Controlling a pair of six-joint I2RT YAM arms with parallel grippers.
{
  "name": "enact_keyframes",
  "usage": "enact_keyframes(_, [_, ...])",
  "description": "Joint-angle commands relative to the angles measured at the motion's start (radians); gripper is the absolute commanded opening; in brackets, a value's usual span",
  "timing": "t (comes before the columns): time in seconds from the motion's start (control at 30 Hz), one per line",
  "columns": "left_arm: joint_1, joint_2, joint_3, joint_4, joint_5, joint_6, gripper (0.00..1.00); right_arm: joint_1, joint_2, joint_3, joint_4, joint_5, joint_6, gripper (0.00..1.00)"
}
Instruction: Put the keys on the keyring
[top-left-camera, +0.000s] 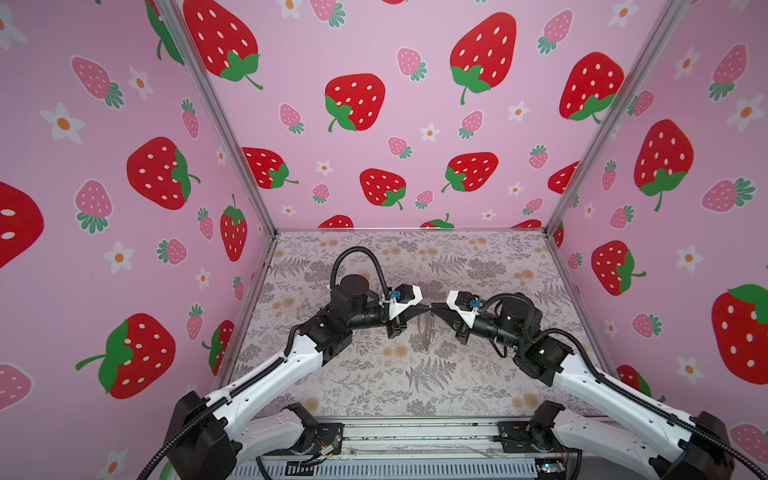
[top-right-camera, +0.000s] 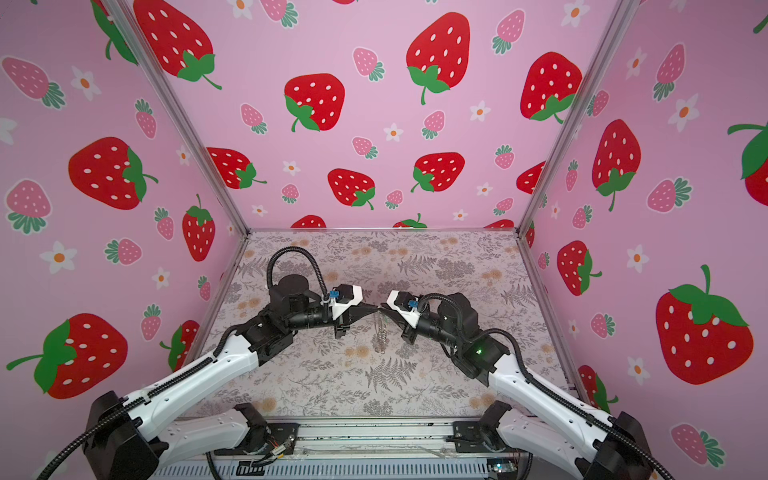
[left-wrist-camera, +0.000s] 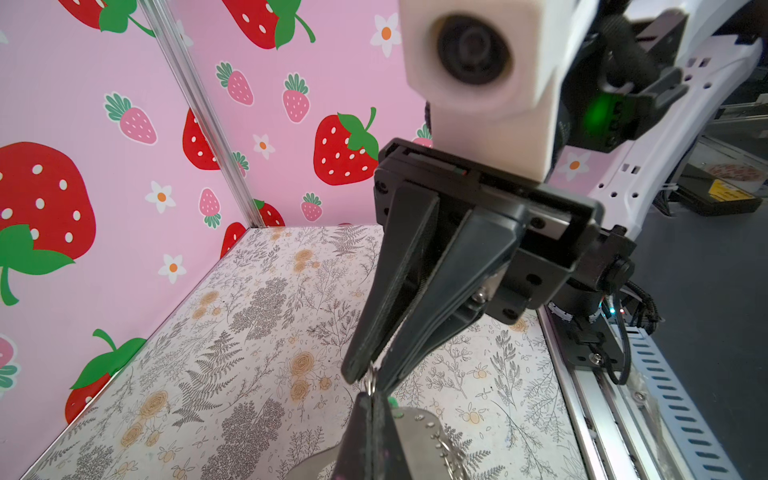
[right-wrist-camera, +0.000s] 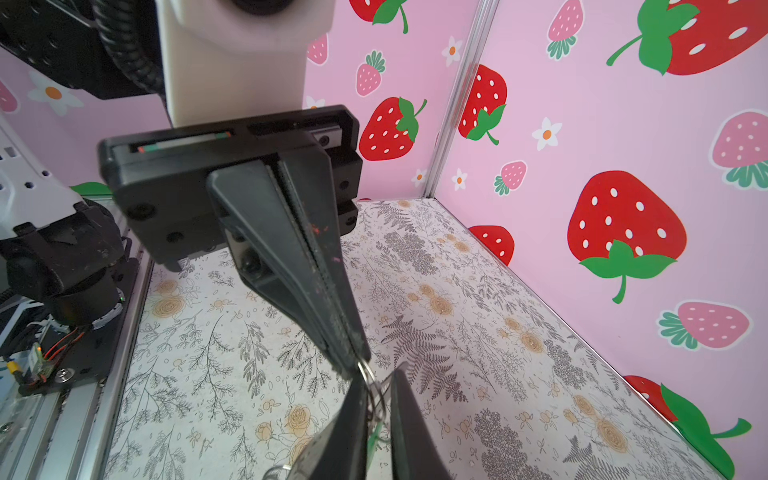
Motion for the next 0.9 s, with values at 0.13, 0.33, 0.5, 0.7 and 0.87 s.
enact_keyframes(0.13, [-0.016,-0.006,0.055,-0.013,0.057,0.03,0.0,0.003,0.001,0.031,-0.009,0.002,-0.002,0.01])
enact_keyframes(0.33, [-0.017,-0.021,0.106,-0.181,0.006,0.158,0.24,0.002,-0.002,0.041,-0.046,-0.017,-0.012,0.0])
enact_keyframes(0.5, [-0.023,-0.028,0.199,-0.405,-0.098,0.357,0.28,0.001,0.007,0.083,-0.153,-0.033,-0.04,0.0])
enact_keyframes(0.7, [-0.085,-0.006,0.27,-0.54,-0.253,0.523,0.28,-0.002,0.03,0.158,-0.289,-0.07,-0.068,0.0])
enact_keyframes(0.87, [-0.151,0.011,0.283,-0.543,-0.383,0.592,0.28,0.0,0.034,0.183,-0.343,-0.096,-0.087,0.0])
